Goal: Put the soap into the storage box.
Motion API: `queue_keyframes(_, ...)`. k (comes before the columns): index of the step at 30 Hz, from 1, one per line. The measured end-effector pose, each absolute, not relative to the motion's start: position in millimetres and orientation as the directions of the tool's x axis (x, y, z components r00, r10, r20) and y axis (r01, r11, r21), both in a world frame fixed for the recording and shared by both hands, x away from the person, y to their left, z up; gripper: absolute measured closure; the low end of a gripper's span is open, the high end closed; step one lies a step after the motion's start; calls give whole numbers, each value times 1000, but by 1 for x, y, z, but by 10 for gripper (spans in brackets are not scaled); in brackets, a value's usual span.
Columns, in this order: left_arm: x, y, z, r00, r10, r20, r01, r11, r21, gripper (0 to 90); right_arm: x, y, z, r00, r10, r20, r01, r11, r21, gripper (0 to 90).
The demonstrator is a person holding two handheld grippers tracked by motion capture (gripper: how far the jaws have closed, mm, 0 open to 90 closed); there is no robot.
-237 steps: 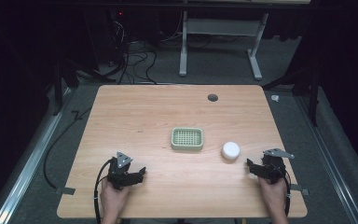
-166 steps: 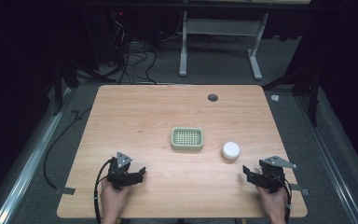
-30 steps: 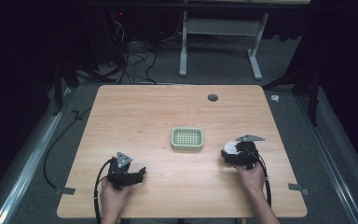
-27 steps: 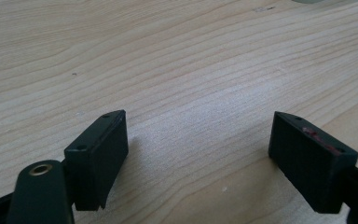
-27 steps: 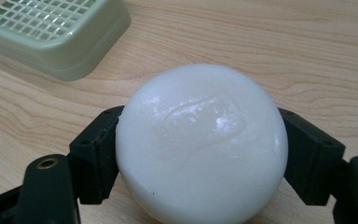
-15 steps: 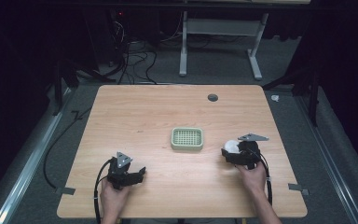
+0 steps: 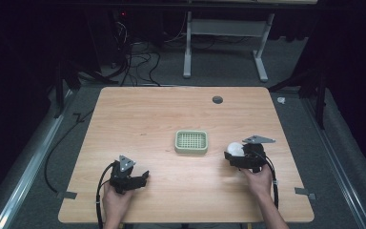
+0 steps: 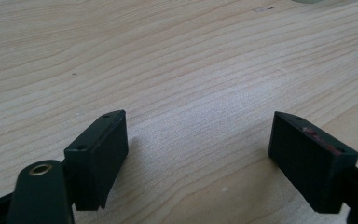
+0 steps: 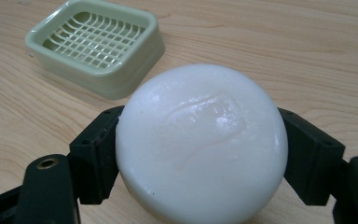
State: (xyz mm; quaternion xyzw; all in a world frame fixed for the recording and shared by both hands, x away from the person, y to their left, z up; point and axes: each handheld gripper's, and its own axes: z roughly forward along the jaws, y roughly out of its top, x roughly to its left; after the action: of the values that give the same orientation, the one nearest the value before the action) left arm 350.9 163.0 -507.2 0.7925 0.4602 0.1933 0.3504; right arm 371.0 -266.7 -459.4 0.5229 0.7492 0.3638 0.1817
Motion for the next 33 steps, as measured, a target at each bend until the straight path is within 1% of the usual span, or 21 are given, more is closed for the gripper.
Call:
queue_keyframes(16,351,163,-507,501,865,-16,594,-331,733,201,374,-257,-440,-436,890,134,622,190,760,244)
queue_keyframes(33,351,163,-507,501,865,-15,593,-331,734,201,386,-241,-424,-481,864,149,611,208,764,243)
